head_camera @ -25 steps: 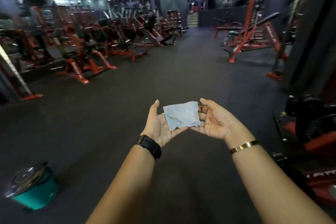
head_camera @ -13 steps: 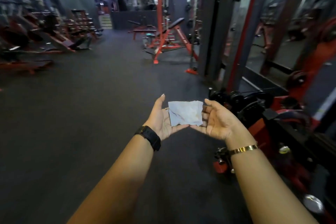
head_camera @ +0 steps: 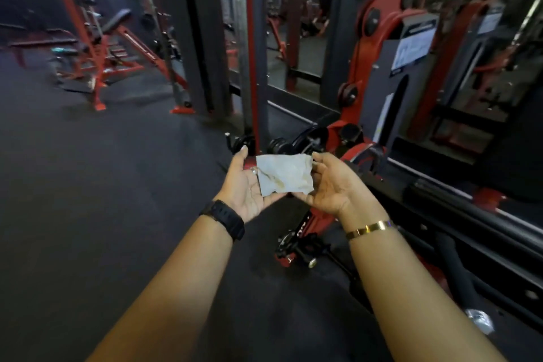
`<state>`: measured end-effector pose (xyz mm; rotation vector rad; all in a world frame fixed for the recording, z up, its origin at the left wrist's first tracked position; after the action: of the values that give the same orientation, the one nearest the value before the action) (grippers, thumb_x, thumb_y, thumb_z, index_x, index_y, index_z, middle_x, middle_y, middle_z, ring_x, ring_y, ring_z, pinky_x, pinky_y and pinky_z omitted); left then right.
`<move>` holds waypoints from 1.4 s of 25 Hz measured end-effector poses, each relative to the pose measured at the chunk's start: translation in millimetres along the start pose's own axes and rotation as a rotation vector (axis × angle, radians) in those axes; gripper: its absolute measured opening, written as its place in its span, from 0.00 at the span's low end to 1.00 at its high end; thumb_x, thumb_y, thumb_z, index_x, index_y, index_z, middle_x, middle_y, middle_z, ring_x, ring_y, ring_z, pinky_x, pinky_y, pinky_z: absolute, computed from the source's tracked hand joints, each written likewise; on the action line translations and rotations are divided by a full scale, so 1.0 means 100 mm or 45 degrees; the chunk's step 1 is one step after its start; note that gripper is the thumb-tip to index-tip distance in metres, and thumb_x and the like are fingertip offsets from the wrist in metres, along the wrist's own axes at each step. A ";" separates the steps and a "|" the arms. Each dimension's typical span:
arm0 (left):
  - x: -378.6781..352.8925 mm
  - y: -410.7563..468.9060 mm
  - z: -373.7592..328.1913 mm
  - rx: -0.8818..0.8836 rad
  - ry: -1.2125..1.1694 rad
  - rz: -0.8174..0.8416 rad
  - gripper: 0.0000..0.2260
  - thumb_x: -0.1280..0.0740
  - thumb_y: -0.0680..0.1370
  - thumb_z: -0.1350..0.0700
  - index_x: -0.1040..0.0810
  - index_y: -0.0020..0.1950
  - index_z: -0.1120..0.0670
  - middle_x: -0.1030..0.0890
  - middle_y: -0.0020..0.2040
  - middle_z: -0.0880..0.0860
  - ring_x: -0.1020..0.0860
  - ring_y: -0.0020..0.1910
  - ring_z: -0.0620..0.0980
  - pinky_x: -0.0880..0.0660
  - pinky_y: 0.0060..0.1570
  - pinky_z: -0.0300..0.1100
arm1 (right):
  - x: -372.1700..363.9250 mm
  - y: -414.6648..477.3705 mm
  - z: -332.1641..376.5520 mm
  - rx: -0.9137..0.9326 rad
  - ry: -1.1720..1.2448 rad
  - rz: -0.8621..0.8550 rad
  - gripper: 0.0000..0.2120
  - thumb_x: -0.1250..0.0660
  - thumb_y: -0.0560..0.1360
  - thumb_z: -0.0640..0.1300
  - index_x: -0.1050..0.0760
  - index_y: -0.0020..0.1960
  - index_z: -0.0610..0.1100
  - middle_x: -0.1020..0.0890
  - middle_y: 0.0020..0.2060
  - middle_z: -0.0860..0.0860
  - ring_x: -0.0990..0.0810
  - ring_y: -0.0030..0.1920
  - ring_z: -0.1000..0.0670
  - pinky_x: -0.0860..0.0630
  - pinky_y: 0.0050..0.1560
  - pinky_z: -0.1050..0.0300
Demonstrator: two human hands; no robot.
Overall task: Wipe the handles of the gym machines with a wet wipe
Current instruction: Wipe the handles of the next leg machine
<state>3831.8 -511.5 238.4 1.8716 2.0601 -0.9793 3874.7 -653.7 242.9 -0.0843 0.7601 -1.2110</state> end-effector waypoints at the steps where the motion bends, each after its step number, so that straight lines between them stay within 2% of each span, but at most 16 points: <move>1: -0.04 0.15 -0.04 0.013 0.008 0.006 0.33 0.47 0.79 0.35 0.25 0.62 0.62 0.20 0.58 0.63 0.20 0.55 0.59 0.19 0.44 0.47 | 0.01 0.09 0.08 0.010 0.013 -0.046 0.16 0.42 0.79 0.50 0.27 0.60 0.40 0.20 0.46 0.45 0.20 0.45 0.44 0.21 0.40 0.50; 5: -0.22 0.81 -0.17 0.084 0.083 0.116 0.33 0.45 0.78 0.35 0.25 0.63 0.64 0.20 0.57 0.64 0.19 0.54 0.59 0.19 0.45 0.48 | 0.15 0.41 0.44 0.095 0.051 -0.167 0.14 0.42 0.79 0.50 0.26 0.53 0.41 0.21 0.43 0.45 0.21 0.44 0.45 0.23 0.47 0.49; 9: -0.63 1.37 -0.19 0.213 0.191 0.274 0.32 0.46 0.78 0.35 0.23 0.59 0.62 0.17 0.53 0.62 0.17 0.47 0.56 0.19 0.43 0.46 | 0.47 0.57 0.74 0.195 0.174 -0.331 0.09 0.37 0.78 0.47 0.26 0.47 0.40 0.21 0.30 0.47 0.19 0.32 0.48 0.20 0.32 0.57; 11: -0.88 1.64 -0.17 0.273 0.226 0.377 0.31 0.46 0.78 0.35 0.22 0.58 0.62 0.16 0.50 0.61 0.16 0.45 0.56 0.20 0.42 0.46 | 0.65 0.59 0.90 0.282 0.222 -0.442 0.07 0.35 0.77 0.42 0.25 0.47 0.38 0.18 0.33 0.45 0.18 0.32 0.47 0.20 0.30 0.56; 13: -1.11 1.87 -0.12 0.361 0.278 0.487 0.32 0.46 0.78 0.35 0.22 0.58 0.62 0.17 0.50 0.62 0.16 0.45 0.56 0.19 0.42 0.46 | 0.79 0.55 1.02 0.370 0.279 -0.548 0.05 0.36 0.77 0.37 0.24 0.49 0.37 0.17 0.39 0.43 0.17 0.36 0.45 0.19 0.35 0.53; 16: -1.49 2.12 0.00 0.498 0.410 0.684 0.32 0.46 0.78 0.35 0.23 0.60 0.62 0.17 0.52 0.61 0.17 0.47 0.56 0.20 0.40 0.45 | 0.99 0.38 1.10 0.526 0.394 -0.726 0.11 0.43 0.75 0.30 0.24 0.51 0.35 0.17 0.42 0.41 0.17 0.38 0.45 0.18 0.39 0.52; 18: -1.74 2.18 0.08 0.564 0.455 0.817 0.32 0.46 0.78 0.35 0.23 0.60 0.62 0.17 0.53 0.61 0.18 0.50 0.56 0.21 0.44 0.47 | 1.08 0.22 1.12 0.622 0.480 -0.842 0.13 0.46 0.73 0.30 0.25 0.51 0.35 0.17 0.41 0.41 0.17 0.38 0.44 0.19 0.40 0.51; 21: -2.09 2.08 0.39 0.699 0.541 1.023 0.32 0.46 0.79 0.36 0.23 0.60 0.63 0.18 0.55 0.63 0.20 0.55 0.58 0.23 0.53 0.49 | 1.25 -0.16 1.03 0.788 0.630 -1.036 0.10 0.44 0.74 0.35 0.25 0.45 0.36 0.19 0.31 0.45 0.19 0.33 0.47 0.21 0.37 0.54; 25: -2.38 1.79 0.88 0.871 0.656 1.253 0.32 0.46 0.78 0.35 0.24 0.62 0.63 0.19 0.57 0.62 0.21 0.58 0.58 0.25 0.59 0.50 | 1.47 -0.54 0.76 0.846 0.732 -1.202 0.07 0.39 0.75 0.33 0.24 0.51 0.35 0.17 0.38 0.42 0.17 0.34 0.46 0.19 0.33 0.56; 28: -2.59 1.60 1.17 0.851 0.685 1.407 0.27 0.45 0.80 0.39 0.21 0.55 0.61 0.17 0.53 0.60 0.19 0.51 0.55 0.21 0.49 0.47 | 1.70 -0.73 0.58 0.873 0.760 -1.306 0.13 0.39 0.73 0.29 0.24 0.55 0.37 0.16 0.44 0.41 0.16 0.38 0.45 0.19 0.34 0.57; 30: -2.69 1.51 1.37 0.787 0.685 1.487 0.22 0.45 0.82 0.44 0.19 0.50 0.59 0.16 0.48 0.58 0.18 0.46 0.53 0.20 0.44 0.44 | 1.88 -0.85 0.45 0.879 0.785 -1.384 0.18 0.38 0.71 0.28 0.25 0.60 0.37 0.17 0.50 0.41 0.16 0.44 0.43 0.19 0.38 0.54; 32: -2.74 1.49 1.59 0.639 0.760 1.549 0.17 0.42 0.81 0.49 0.19 0.49 0.59 0.16 0.44 0.57 0.18 0.43 0.52 0.21 0.42 0.43 | 2.03 -0.93 0.31 0.850 0.815 -1.481 0.21 0.37 0.70 0.30 0.27 0.63 0.36 0.20 0.56 0.40 0.18 0.49 0.42 0.19 0.38 0.54; 35: -2.72 1.54 1.83 0.373 0.881 1.656 0.08 0.39 0.80 0.60 0.20 0.47 0.58 0.17 0.34 0.49 0.20 0.35 0.44 0.24 0.39 0.38 | 2.14 -0.92 0.20 0.853 0.848 -1.487 0.25 0.39 0.67 0.32 0.28 0.65 0.36 0.22 0.60 0.38 0.20 0.54 0.38 0.20 0.40 0.50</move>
<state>3974.3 -841.8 196.5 3.1826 0.3900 -0.2550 3841.8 -880.5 196.0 0.5263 0.8367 -2.6339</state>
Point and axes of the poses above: each hand's wrist, its own y-axis towards the middle knuckle, its own x-axis out of the back of the hand, z = x × y, the point moved 4 cm from there along y, towards the middle knuckle
